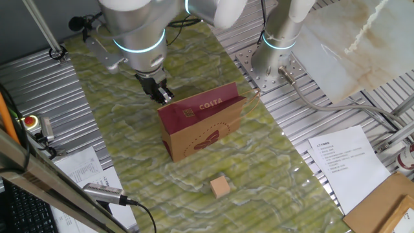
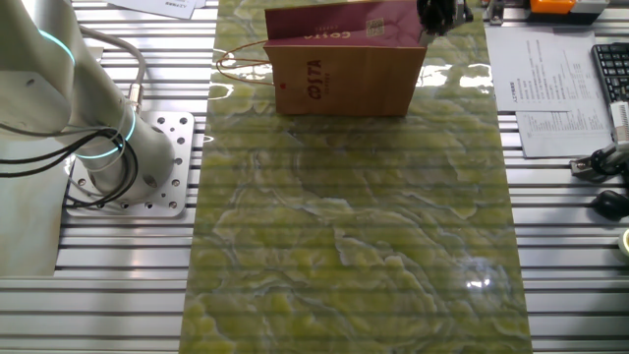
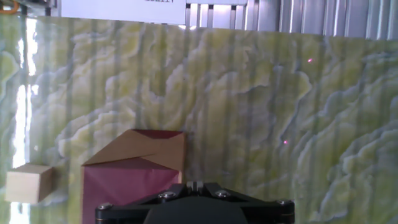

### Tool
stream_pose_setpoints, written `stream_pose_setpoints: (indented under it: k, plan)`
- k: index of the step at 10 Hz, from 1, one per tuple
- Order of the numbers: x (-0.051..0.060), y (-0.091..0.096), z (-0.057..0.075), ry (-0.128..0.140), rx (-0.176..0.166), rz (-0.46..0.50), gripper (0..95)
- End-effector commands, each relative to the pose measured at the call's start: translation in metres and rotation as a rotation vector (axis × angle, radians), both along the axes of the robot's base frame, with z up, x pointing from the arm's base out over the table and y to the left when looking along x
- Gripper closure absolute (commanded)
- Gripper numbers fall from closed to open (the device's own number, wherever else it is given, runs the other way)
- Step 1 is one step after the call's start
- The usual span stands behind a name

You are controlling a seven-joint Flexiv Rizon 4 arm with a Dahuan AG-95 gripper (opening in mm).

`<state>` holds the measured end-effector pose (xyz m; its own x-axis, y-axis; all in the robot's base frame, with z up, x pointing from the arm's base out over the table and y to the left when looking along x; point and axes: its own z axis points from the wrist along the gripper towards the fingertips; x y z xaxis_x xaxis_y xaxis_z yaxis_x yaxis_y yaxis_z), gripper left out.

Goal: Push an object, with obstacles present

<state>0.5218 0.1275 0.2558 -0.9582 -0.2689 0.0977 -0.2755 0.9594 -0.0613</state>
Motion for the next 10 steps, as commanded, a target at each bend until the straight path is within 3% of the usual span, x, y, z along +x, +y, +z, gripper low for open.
stream_pose_setpoints:
  k: [1,3,5,6,8,10]
  plan:
    - [-0.011,0.038,0.003,0.007,0.055,-0.134,95.0]
    - [-0.020,0.064,-0.003,0.008,0.067,-0.170,95.0]
    - [-0.024,0.077,-0.008,0.006,0.067,-0.182,95.0]
    - [-0.024,0.077,-0.008,0.009,0.067,-0.180,95.0]
    - [-0.022,0.074,-0.010,-0.016,0.043,-0.192,95.0]
    - [-0.022,0.074,-0.010,0.000,0.044,-0.120,95.0]
